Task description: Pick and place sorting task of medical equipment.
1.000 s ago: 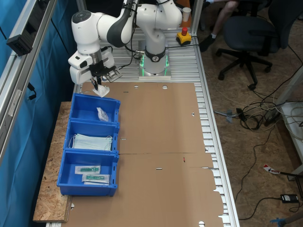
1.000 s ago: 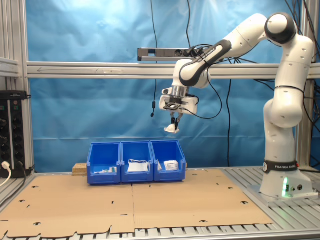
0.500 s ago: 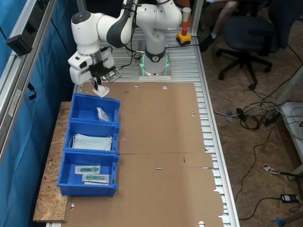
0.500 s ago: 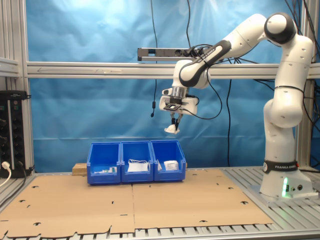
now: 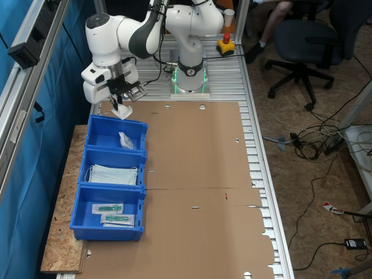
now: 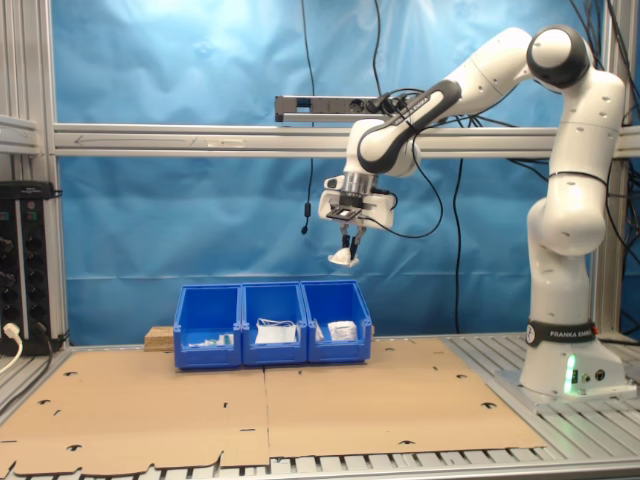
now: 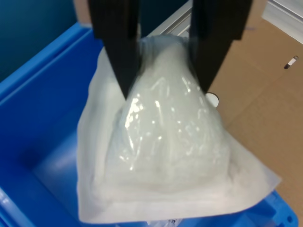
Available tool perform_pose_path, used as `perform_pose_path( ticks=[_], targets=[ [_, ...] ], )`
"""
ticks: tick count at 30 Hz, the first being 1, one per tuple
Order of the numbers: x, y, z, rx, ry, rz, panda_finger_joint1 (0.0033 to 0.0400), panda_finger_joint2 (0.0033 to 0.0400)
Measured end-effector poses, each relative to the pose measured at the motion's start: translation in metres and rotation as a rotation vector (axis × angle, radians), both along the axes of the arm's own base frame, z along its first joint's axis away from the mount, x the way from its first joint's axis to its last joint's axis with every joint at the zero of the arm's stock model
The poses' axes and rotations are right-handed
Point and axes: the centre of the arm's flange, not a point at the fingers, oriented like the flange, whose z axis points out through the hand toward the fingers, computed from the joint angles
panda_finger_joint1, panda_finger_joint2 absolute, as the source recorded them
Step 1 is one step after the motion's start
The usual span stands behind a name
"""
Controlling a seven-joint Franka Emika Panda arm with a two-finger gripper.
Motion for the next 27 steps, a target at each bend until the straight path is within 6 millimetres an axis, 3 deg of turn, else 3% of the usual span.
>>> perform_pose_path(
  ticks=[3, 4, 9, 10, 16, 17, 18, 19, 24, 25, 27],
  targets=[
    [0.0002, -0.0005, 0.0006, -0.001, -0.001, -0.001, 0.0061, 0.0061],
    [0.0002, -0.0006, 0.0008, -0.001, -0.001, -0.001, 0.0135, 0.0135],
    [0.0004, -0.0008, 0.0010, -0.001, -0.002, -0.001, 0.0135, 0.0135],
    [0.0004, -0.0008, 0.0010, -0.002, -0.002, -0.001, 0.0225, 0.0225],
    [0.0006, -0.0010, 0.0008, -0.002, -0.001, -0.001, 0.0225, 0.0225],
    [0.0007, -0.0010, 0.0007, -0.002, -0.001, -0.001, 0.0307, 0.0307],
    [0.0007, -0.0011, 0.0007, -0.002, -0.001, -0.001, 0.0307, 0.0307],
    [0.0007, -0.0011, 0.0006, -0.002, 0.000, -0.001, 0.0373, 0.0373],
    [0.0009, -0.0011, 0.0000, -0.002, 0.001, -0.001, 0.0373, 0.0373],
    [0.0009, -0.0012, 0.0000, -0.002, 0.001, -0.001, 0.0393, 0.0393],
    [0.0009, -0.0012, -0.0001, -0.002, 0.001, -0.001, 0.0393, 0.0393]
  ],
)
